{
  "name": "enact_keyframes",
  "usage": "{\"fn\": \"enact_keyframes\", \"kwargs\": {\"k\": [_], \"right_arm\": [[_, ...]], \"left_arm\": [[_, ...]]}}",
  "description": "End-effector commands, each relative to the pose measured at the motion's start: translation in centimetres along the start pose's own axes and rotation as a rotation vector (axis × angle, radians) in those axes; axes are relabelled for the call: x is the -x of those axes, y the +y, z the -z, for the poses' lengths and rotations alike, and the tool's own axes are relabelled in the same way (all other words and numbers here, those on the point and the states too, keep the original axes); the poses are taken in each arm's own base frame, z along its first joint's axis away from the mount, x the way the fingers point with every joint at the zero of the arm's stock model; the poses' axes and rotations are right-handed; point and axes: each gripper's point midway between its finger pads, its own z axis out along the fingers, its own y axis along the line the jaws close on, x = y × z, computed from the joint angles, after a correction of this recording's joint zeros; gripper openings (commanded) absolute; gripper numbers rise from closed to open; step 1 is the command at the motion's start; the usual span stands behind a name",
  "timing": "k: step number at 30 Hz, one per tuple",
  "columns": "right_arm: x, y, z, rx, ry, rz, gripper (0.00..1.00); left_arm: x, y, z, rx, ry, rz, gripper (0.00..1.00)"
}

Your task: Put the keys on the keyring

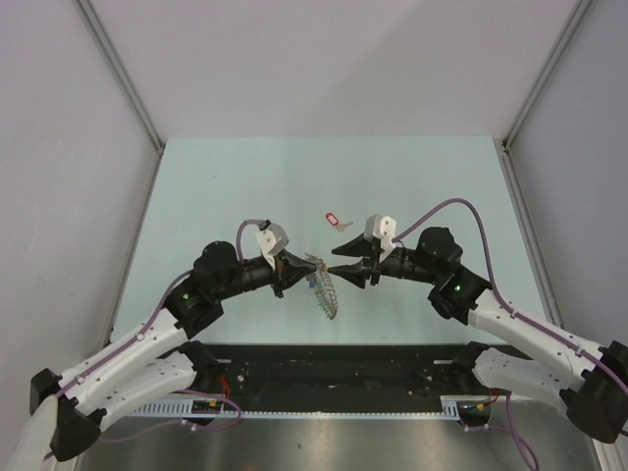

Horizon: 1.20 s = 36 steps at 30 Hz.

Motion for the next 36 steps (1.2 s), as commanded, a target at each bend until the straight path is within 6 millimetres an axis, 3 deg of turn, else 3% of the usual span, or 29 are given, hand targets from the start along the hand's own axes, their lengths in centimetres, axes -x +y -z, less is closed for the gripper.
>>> {"fn": "enact_keyframes", "kwargs": {"k": [1, 11, 24, 35, 36], "right_arm": [[0.7, -1.0, -0.7, -0.037, 0.001, 0.049, 0.48], [-0.1, -1.0, -3.1, -0.042, 0.012, 0.070, 0.38], [-0.8, -1.4, -3.9, -0.075, 0.024, 0.072, 0.32], [-0.9, -0.3, -4.8, 0.007, 0.012, 0.064, 0.25], [-0.8, -0.3, -4.8, 0.009, 0.013, 0.065, 0.21]], "left_arm": [[3.7, -0.5, 0.3, -0.005, -0.068, -0.057, 0.00], [3.7, -0.6, 0.3, -0.010, -0.058, -0.053, 0.00], [3.4, -0.5, 0.2, -0.005, -0.045, -0.053, 0.01], [3.0, -1.0, 0.1, -0.039, -0.031, -0.052, 0.00], [3.0, -1.0, 0.1, -0.040, -0.030, -0.053, 0.01]]}}
